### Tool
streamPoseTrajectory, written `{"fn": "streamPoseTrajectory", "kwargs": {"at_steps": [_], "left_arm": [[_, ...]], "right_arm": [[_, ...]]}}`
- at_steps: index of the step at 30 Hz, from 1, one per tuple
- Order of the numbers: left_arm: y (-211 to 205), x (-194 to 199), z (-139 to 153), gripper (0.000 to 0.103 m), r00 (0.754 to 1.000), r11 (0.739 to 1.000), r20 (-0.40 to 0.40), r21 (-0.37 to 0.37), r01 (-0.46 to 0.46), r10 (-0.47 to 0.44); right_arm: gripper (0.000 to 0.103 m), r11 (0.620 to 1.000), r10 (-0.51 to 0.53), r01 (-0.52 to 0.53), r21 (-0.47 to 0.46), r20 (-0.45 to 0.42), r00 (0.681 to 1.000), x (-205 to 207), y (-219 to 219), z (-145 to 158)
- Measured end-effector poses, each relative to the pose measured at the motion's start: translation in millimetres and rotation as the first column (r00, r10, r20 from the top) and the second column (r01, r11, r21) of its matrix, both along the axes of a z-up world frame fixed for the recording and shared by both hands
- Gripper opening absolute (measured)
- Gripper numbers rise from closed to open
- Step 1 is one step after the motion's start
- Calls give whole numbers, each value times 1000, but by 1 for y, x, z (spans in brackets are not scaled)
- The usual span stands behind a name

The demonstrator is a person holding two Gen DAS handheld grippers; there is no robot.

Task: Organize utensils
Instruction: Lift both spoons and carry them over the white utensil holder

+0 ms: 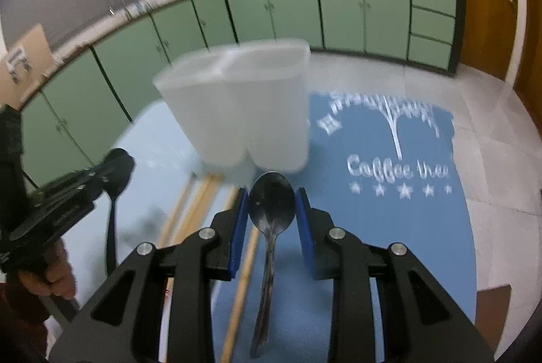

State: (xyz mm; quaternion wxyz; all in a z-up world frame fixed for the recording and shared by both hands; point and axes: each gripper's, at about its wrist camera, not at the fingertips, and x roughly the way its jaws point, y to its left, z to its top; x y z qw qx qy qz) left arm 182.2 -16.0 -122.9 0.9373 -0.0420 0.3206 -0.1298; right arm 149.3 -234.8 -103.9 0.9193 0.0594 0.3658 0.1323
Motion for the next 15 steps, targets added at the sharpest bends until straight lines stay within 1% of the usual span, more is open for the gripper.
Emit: {"fn": "streamPoseTrajectory", "kwargs": {"at_steps": [3, 5, 7, 11, 15], "left_arm": [[2, 1, 20, 9, 998, 1000, 63, -22, 0, 1], [3, 3, 37, 9, 993, 999, 117, -36, 2, 2], [2, 8, 52, 9, 987, 999, 163, -46, 8, 0], [-6, 35, 86, 9, 963, 999, 270, -45, 15, -2], [-18, 67, 106, 9, 935, 999, 355, -34, 6, 7]], "right_arm": [[27, 999, -2, -1, 36, 75, 997, 2, -5, 26], [27, 997, -6, -4, 81, 127, 992, 4, -12, 46], [27, 995, -9, -10, 104, 177, 984, 9, -16, 64], [27, 996, -16, -9, 89, 273, 962, 31, -19, 97], [27, 995, -44, 12, 97, 340, 939, 64, -20, 115]]}}
